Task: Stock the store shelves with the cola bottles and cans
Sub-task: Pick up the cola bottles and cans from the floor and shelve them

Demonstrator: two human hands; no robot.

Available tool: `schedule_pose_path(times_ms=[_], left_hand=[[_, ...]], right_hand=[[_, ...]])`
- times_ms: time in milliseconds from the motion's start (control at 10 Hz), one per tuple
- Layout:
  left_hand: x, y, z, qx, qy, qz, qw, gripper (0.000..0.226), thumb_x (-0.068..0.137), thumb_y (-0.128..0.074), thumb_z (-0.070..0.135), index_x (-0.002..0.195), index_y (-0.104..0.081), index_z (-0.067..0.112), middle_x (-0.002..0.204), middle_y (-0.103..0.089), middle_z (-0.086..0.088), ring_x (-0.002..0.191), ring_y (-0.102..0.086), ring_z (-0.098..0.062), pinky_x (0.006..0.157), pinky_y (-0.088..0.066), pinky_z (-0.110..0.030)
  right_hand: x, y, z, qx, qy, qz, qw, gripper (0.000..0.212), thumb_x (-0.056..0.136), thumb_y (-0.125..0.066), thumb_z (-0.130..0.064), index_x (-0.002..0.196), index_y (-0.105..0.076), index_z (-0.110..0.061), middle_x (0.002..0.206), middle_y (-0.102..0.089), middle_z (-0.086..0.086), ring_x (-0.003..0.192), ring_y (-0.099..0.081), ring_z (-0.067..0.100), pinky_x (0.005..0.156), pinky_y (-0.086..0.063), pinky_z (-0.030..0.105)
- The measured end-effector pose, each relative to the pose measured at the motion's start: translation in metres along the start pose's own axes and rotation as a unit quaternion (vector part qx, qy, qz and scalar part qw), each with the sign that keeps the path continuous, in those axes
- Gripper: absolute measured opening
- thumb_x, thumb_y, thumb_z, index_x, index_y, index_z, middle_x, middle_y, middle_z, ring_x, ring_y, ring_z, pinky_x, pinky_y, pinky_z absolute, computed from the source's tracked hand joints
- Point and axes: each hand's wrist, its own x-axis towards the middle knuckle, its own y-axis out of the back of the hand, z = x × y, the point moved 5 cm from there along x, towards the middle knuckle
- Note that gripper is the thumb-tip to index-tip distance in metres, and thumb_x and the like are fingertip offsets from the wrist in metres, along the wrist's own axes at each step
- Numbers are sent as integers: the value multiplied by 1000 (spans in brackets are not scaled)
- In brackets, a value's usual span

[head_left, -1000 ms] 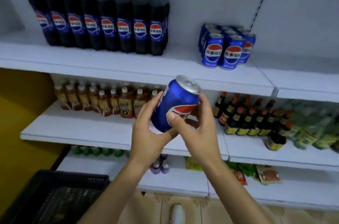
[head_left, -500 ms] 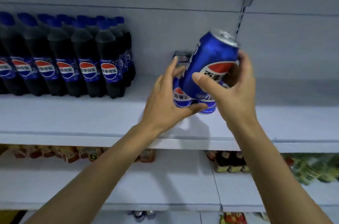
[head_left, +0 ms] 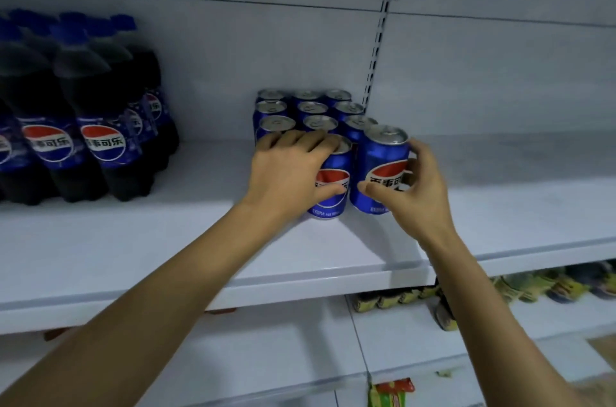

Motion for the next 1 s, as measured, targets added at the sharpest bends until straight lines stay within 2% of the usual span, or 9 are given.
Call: schedule_pose_path(times_ms=[100, 200, 500, 600, 700, 800, 900, 1000], left_hand=[[-1, 1, 0, 2, -3, 18, 1000, 62, 66, -75, 55, 121, -62, 29, 120, -66, 4, 107, -62, -25, 91, -43, -41], [0, 1, 0, 5, -7, 16, 1000, 64, 66, -75, 56, 122, -62, 27, 121, -66, 2, 107, -62, -25, 91, -43, -42], [-2, -4, 0, 39, -24, 32, 998, 70, 68, -69, 64, 123, -61, 23, 122, -66, 1, 104, -63, -26, 93, -42, -47], [-3, -2, 0, 48, -35, 12, 998, 73, 73, -61, 68, 130, -55, 23, 129, -61, -1, 114, -58, -25, 98, -39, -46], [-9, 7, -7, 4, -44, 29, 999, 73, 80, -53, 67, 136, -49, 20, 141, -50, -2, 131, -43, -24, 107, -32, -48], [-22, 26, -21, -46, -41, 68, 996, 66, 84, -50, 60, 132, -55, 14, 141, -51, -6, 134, -42, -25, 110, -29, -46], [-36, 43, -56, -40, -22, 84, 995, 64, 86, -55, 55, 132, -54, 10, 141, -50, -8, 135, -42, -26, 108, -30, -43], [-51, 64, -100, -19, 37, 60, 997, 67, 89, -51, 55, 138, -46, 10, 148, -42, -8, 140, -34, -24, 110, -26, -43]], right_hand=[[1, -8, 15, 0, -9, 1, 1000, 78, 65, -87, -14, 128, -42, -25, 108, -56, -23, 91, -56, -18, 67, -45, 2], [3, -12, 25, 1, -16, -5, 1000, 79, 66, -87, -14, 129, -41, -24, 110, -55, -24, 94, -57, -16, 70, -48, 5], [7, -17, 29, -16, -18, -9, 1000, 77, 68, -86, -20, 128, -38, -29, 108, -52, -28, 93, -54, -22, 69, -46, 1], [5, -19, 24, -24, -27, -21, 999, 86, 67, -86, -27, 137, -35, -24, 117, -52, -19, 97, -55, -16, 73, -46, 2], [-1, -18, 12, -34, -26, 22, 999, 107, 64, -82, -54, 148, -23, -25, 148, -37, -3, 125, -41, 1, 96, -39, 17], [-7, -11, -8, -48, -13, 82, 995, 111, 63, -70, -74, 151, -19, -28, 158, -24, -2, 137, -27, 7, 110, -28, 32], [-13, -13, -38, -51, 12, 110, 993, 97, 72, -68, -67, 149, -23, -29, 156, -28, -4, 140, -29, 11, 114, -29, 40], [-26, -25, -84, 5, 82, 123, 989, 73, 76, -65, -65, 138, -42, -34, 145, -45, -10, 132, -42, 5, 108, -37, 32]])
